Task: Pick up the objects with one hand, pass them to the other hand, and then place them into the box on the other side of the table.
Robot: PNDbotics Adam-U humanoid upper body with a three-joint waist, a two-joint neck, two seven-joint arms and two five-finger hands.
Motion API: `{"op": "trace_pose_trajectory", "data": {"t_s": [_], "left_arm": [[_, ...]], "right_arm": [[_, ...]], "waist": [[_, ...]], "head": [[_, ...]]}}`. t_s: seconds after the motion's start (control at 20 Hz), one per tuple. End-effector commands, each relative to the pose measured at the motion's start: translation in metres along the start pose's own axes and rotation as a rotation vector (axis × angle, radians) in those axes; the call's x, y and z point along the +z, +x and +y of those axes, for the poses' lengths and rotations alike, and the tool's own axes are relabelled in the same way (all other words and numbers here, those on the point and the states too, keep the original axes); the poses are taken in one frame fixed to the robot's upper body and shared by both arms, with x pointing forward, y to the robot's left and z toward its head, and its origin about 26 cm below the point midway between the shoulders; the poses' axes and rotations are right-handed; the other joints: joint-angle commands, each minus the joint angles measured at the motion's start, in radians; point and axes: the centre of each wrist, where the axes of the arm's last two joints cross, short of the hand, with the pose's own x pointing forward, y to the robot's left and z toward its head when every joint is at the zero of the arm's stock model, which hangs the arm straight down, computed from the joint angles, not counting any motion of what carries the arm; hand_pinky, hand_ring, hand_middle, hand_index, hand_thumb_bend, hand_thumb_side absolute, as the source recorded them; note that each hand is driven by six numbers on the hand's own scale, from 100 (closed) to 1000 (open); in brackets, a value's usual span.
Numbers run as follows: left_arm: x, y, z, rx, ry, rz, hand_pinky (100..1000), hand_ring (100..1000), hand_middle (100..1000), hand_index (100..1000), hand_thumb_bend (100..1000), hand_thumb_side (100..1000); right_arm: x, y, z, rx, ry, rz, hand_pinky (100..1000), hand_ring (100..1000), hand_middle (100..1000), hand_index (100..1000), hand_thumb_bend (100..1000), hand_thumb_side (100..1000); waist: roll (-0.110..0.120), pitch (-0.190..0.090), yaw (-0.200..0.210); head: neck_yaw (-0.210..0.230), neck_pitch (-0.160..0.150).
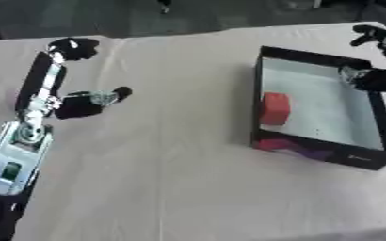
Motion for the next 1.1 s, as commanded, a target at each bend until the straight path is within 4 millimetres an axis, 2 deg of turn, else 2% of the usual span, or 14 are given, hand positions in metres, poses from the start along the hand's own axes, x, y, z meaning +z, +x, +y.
{"op": "trace_pose_trajectory", "data": {"t_s": [0.05, 0.15, 0.25, 0.5, 0.65, 0.85, 1.1], "left_arm": [[-0.003, 0.001, 0.019, -0.031, 0.046, -0.009, 786, 697, 631, 782, 701, 336], [-0.003, 0.000, 0.027, -0.039, 0.069, 0.004, 785, 698, 623, 782, 688, 347], [-0.003, -0.002, 0.039, -0.068, 0.100, 0.025, 786, 706, 627, 787, 681, 351], [-0.002, -0.012, 0.078, -0.131, 0.150, 0.112, 806, 738, 668, 812, 670, 369], [0.000, -0.020, 0.101, -0.188, 0.137, 0.164, 817, 758, 692, 825, 681, 376], [0.001, -0.035, 0.126, -0.232, 0.077, 0.252, 828, 771, 704, 831, 702, 397], [0.003, -0.057, 0.157, -0.278, 0.029, 0.357, 831, 778, 705, 832, 742, 382]], "right_arm": [[0.003, 0.013, -0.014, -0.122, -0.075, -0.048, 1000, 1000, 821, 1000, 100, 600], [0.005, 0.019, -0.016, -0.202, -0.091, -0.077, 1000, 1000, 831, 1000, 100, 683], [0.006, 0.022, -0.018, -0.259, -0.101, -0.105, 1000, 1000, 833, 1000, 100, 712], [0.009, 0.026, -0.022, -0.370, -0.165, -0.164, 1000, 1000, 806, 1000, 100, 669], [0.009, 0.028, -0.023, -0.427, -0.205, -0.174, 1000, 1000, 802, 1000, 100, 681], [0.008, 0.029, -0.023, -0.446, -0.212, -0.173, 1000, 1000, 798, 1000, 100, 681], [0.007, 0.030, -0.024, -0.439, -0.216, -0.167, 1000, 1000, 793, 1000, 100, 681]], "waist": [[0.002, -0.026, 0.001], [0.005, -0.028, 0.002], [0.008, -0.030, 0.003], [0.017, -0.033, 0.008], [0.021, -0.033, 0.011], [0.023, -0.032, 0.011], [0.025, -0.031, 0.008]], "head": [[0.023, -0.002], [0.036, -0.002], [0.051, -0.002], [0.074, -0.002], [0.086, -0.002], [0.106, -0.002], [0.134, -0.002]]}}
